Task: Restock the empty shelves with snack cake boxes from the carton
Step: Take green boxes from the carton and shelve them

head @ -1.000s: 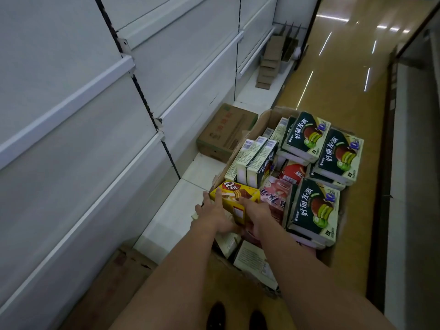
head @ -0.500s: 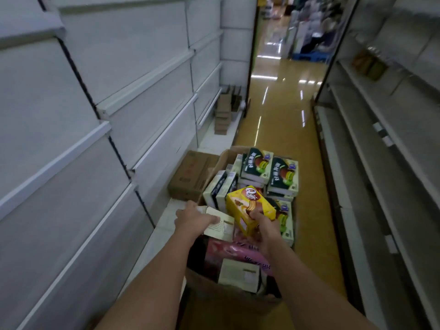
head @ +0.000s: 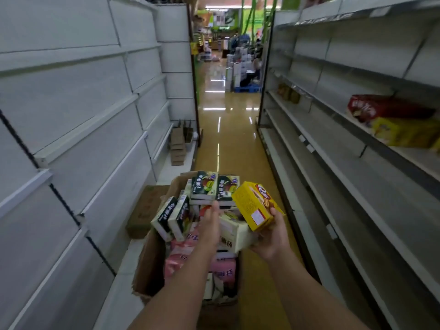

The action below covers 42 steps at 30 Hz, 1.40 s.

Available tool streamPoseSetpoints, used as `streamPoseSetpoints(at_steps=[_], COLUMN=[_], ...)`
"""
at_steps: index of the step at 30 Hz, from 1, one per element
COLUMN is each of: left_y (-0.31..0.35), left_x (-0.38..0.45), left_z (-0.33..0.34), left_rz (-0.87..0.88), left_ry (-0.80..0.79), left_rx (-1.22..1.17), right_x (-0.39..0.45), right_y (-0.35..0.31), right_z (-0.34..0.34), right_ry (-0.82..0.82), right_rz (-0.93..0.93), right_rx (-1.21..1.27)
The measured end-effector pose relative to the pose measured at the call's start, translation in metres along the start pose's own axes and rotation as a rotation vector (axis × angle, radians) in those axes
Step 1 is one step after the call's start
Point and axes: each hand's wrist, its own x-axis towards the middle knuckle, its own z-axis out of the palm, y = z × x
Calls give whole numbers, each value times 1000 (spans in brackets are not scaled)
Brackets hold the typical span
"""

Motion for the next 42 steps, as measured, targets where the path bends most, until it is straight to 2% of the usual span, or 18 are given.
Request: streamPoseSetpoints(at_steps=[3,5,8,11,16,20,25,27,32,38,42], left_y=[-3,-10,-16,-18,-8,0,3,3,5,20,20], left_x=[-5,-13,-35,-54,-72,-77,-77,-76,-76,-93,-110], left_z=[24,44,80,112,167,200,237,254,295,326,351], left_rz=[-88,-218,-430,-497,-476,-375,-314,-284,-108,-91,-74], left_ry=[-156,-308,-536,-654,-713,-760,-877,-919,-962,-1191,-1229], left_rx=[-116,-166,-138,-88,-89,-64,-63,-44,114,251,266], right_x=[-15,-26,-45,-69,-95,-113,-131,-137,-150,-168,-184], right_y=[-21,-34,-54,-75,-100,-110,-116,-122,-135,-144,-155], right_z=[-43,-69,-103,-128,-173,-197,-194,-190,-197,-215,-230], right_ry=[52,90,102,119,272,313,347,369,573,678,725], right_rz=[-116,-164,-213,-266,-395,-452,-547,-615,-662,-758,-832], right_rx=[14,27,39,34,145,305,453,461,394,396,448])
